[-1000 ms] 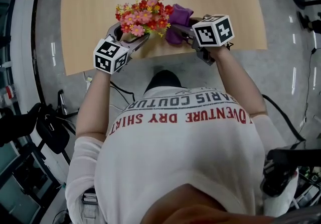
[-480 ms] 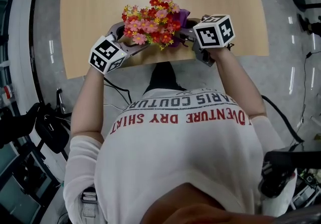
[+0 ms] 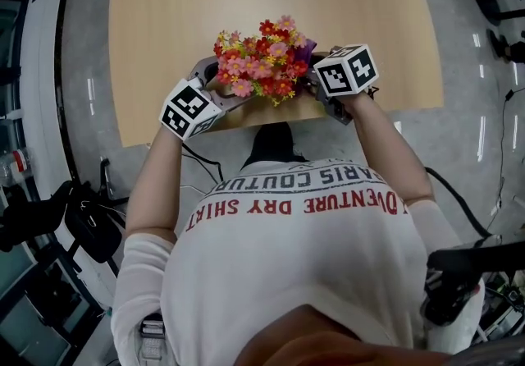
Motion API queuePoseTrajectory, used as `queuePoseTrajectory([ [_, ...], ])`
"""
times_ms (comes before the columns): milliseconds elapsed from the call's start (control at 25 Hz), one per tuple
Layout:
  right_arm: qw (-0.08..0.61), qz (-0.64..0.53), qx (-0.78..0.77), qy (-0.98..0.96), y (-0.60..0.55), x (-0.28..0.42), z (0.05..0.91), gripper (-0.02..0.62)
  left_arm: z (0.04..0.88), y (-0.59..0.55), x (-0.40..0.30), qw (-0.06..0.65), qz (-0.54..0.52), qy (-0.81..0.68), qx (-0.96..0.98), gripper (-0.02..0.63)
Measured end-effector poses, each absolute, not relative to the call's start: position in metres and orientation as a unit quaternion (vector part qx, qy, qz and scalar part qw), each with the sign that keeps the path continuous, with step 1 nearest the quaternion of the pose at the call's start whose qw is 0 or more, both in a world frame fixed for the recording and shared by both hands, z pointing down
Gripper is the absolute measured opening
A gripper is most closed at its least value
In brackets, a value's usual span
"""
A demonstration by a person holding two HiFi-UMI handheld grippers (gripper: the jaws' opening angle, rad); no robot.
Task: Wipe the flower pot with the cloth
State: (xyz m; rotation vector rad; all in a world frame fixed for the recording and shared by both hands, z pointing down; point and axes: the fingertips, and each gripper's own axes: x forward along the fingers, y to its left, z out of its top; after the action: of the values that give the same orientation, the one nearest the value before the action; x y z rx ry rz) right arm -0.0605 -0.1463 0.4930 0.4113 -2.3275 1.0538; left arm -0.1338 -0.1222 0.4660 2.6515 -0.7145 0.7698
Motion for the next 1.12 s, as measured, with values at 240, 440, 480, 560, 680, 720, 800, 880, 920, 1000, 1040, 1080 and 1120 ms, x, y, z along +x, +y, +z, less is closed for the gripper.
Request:
queuePoseTrajectory([
  [240, 0.333, 0.371, 0.180, -0.848, -0.151, -0.059, 0.513, 0.063, 0.464, -0.122, -0.134, 0.144, 0.264, -0.250, 0.921, 0.371],
  [440, 0.328, 0.382, 0.182, -0.845, -0.153, -0.056, 0.509, 0.064, 0.462, -0.122, -0.133, 0.140, 0.263, -0.255, 0.920, 0.371],
  [480, 0.322, 0.386, 0.185, -0.845, -0.153, -0.054, 0.508, 0.064, 0.462, -0.122, -0.132, 0.138, 0.263, -0.261, 0.918, 0.371],
  [560, 0.310, 0.391, 0.191, -0.845, -0.153, -0.050, 0.507, 0.064, 0.463, -0.122, -0.132, 0.136, 0.261, -0.282, 0.913, 0.373],
  [680, 0.302, 0.387, 0.196, -0.849, -0.151, -0.043, 0.507, 0.064, 0.464, -0.121, -0.141, 0.138, 0.246, -0.345, 0.895, 0.407],
  [720, 0.299, 0.385, 0.198, -0.850, -0.150, -0.040, 0.505, 0.063, 0.463, -0.120, -0.145, 0.144, 0.235, -0.368, 0.888, 0.413],
  [800, 0.292, 0.385, 0.201, -0.852, -0.148, -0.034, 0.500, 0.064, 0.458, -0.116, -0.147, 0.161, 0.205, -0.415, 0.872, 0.413],
  [880, 0.284, 0.385, 0.205, -0.854, -0.146, -0.027, 0.495, 0.063, 0.457, -0.110, -0.142, 0.176, 0.177, -0.453, 0.856, 0.421],
  [920, 0.281, 0.384, 0.206, -0.855, -0.143, -0.025, 0.494, 0.063, 0.457, -0.107, -0.138, 0.180, 0.165, -0.469, 0.848, 0.425],
  [1000, 0.279, 0.382, 0.207, -0.857, -0.138, -0.021, 0.492, 0.063, 0.460, -0.106, -0.130, 0.185, 0.143, -0.498, 0.835, 0.438],
  [1040, 0.278, 0.381, 0.206, -0.857, -0.134, -0.019, 0.492, 0.064, 0.462, -0.106, -0.128, 0.186, 0.135, -0.512, 0.828, 0.447],
  [1080, 0.277, 0.381, 0.206, -0.858, -0.132, -0.017, 0.492, 0.064, 0.464, -0.108, -0.127, 0.185, 0.131, -0.526, 0.820, 0.451],
  [1120, 0.276, 0.380, 0.207, -0.858, -0.130, -0.015, 0.493, 0.064, 0.465, -0.110, -0.127, 0.182, 0.129, -0.540, 0.812, 0.451],
])
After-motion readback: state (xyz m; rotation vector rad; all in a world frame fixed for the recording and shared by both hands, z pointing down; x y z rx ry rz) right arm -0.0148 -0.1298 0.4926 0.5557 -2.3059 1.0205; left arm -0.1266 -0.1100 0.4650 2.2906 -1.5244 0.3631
